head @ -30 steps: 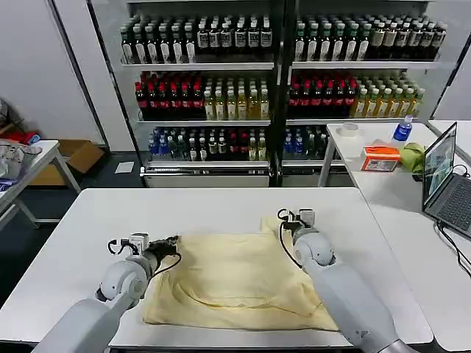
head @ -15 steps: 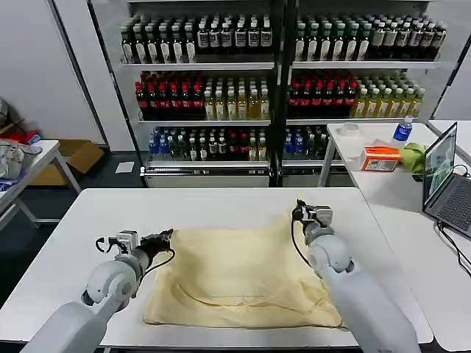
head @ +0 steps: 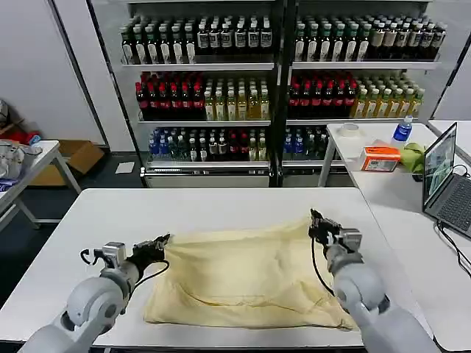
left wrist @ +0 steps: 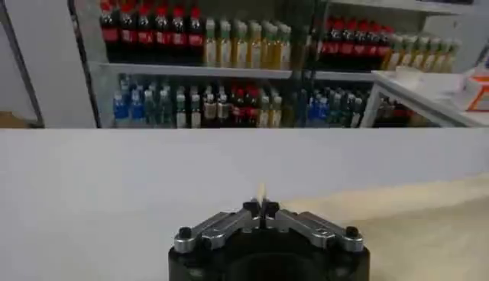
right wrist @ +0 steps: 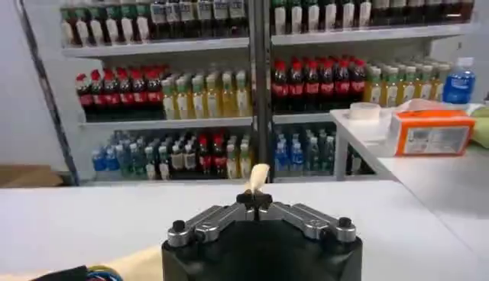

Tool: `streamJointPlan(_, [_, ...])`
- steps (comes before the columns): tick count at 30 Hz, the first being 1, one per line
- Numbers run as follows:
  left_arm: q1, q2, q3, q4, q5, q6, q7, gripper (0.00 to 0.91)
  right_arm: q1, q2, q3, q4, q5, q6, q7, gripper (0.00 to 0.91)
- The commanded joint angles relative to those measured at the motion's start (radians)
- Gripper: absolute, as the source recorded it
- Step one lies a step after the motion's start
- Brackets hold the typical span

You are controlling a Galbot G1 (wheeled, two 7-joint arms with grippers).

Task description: Fold and organize the clothes.

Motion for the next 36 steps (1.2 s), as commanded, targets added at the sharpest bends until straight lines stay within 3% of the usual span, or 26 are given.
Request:
streamJointPlan(1, [0.231,0.003,-0.101,-0.172,0.038,0.002,0.01,0.01,-0.354,-0.031,0.169,0.266,-0.005,-0.015,-0.013,0.0])
streamJointPlan(9, [0.312,0.001,-0.133,-0.184,0.081,0.011,0.03,0.01,-0.505,0.0,0.226,0.32,-0.01,-0.035,-0.018,0.0])
streamJointPlan(21, [0.345,-0.022,-0.082,-0.151,0.142,0.018,0.051,0.01,-0.519,0.055,0.197,0.264,-0.025,-0.064,0.003,0.0])
streamJointPlan(22, [0.343,-0.024,-0.078,-0.14,0.15,0.021,0.054,0.03,-0.511,0.059,0.191,0.257,-0.029,-0.073,0.008,0.0])
streamJointPlan(23, [0.341,-0.026,-0.077,-0.134,0.156,0.026,0.053,0.232,-0.506,0.062,0.184,0.253,-0.031,-0.086,0.013,0.0])
streamJointPlan(24, [0.338,-0.028,-0.076,-0.129,0.156,0.027,0.052,0.907,-0.503,0.064,0.179,0.251,-0.032,-0.099,0.009,0.595])
streamJointPlan(25, [0.333,-0.032,-0.076,-0.123,0.159,0.025,0.047,0.907,-0.501,0.065,0.174,0.251,-0.038,-0.1,0.004,0.907])
streamJointPlan(32, [0.323,-0.07,-0.099,-0.116,0.162,-0.001,0.029,0.907,-0.517,0.072,0.164,0.264,-0.142,-0.07,-0.022,0.907])
streamJointPlan(36, [0.341,-0.103,-0.119,-0.126,0.19,-0.044,-0.006,0.907,-0.545,0.069,0.192,0.296,-0.149,-0.074,-0.023,0.907])
